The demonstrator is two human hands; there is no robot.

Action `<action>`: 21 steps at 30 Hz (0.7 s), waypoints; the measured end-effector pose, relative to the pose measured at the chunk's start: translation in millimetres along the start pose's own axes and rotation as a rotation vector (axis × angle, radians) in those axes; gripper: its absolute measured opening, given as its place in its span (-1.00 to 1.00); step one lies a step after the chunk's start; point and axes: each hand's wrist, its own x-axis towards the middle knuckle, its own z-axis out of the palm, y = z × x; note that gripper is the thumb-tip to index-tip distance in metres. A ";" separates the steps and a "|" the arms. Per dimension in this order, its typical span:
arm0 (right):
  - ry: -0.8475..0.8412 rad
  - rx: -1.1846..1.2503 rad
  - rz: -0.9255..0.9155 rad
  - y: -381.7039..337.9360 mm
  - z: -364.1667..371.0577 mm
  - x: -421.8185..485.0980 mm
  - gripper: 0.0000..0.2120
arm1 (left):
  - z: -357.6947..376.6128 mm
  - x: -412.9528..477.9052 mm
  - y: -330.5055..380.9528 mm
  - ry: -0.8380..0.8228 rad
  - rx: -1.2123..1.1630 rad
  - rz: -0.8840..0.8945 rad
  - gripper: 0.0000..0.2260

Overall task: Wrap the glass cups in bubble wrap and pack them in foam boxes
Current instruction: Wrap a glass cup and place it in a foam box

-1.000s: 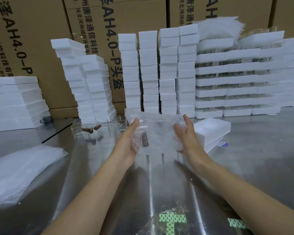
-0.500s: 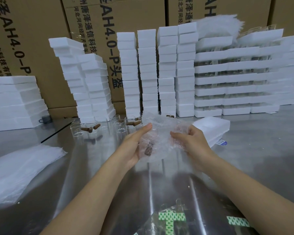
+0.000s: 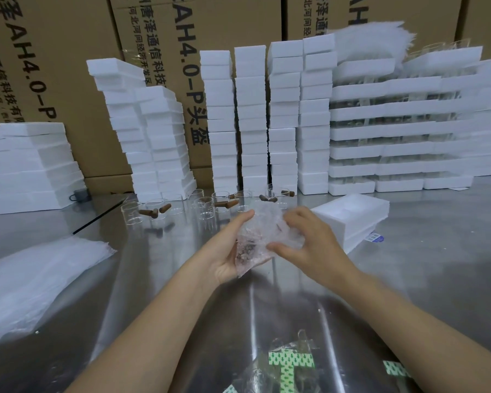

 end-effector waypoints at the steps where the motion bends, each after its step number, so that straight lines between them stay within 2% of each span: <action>1: 0.030 -0.012 0.007 1.6 -0.4 0.2 -0.63 | -0.1 1.3 -1.0 0.017 0.024 0.000 -0.42; 6: 0.147 -0.196 0.143 1.1 -5.7 1.0 -0.38 | -0.9 5.1 -3.9 0.150 0.156 0.011 -0.28; 8: 0.081 -0.125 0.238 -0.3 -10.0 2.3 -0.23 | -1.1 4.9 -3.4 0.171 0.165 0.012 -0.26; 10: -0.049 0.042 0.335 -1.8 -12.1 2.2 -0.16 | -0.3 3.2 -4.1 0.162 0.181 0.002 -0.29; 13: -0.144 0.226 0.356 -3.6 -8.7 -1.4 -0.30 | 3.0 -1.0 -6.4 0.099 0.236 -0.028 -0.44; 15: -0.093 0.299 0.339 -5.5 -5.3 -1.0 -0.44 | 5.4 -3.2 -6.4 0.097 0.243 -0.043 -0.45; 18: -0.006 0.459 0.342 -8.9 -5.3 3.3 -0.53 | 7.0 -5.7 -4.2 0.077 0.217 -0.059 -0.39; 21: 0.006 0.358 0.318 -7.2 -5.5 3.4 -0.66 | 7.9 -8.9 -5.2 0.045 0.245 -0.083 -0.49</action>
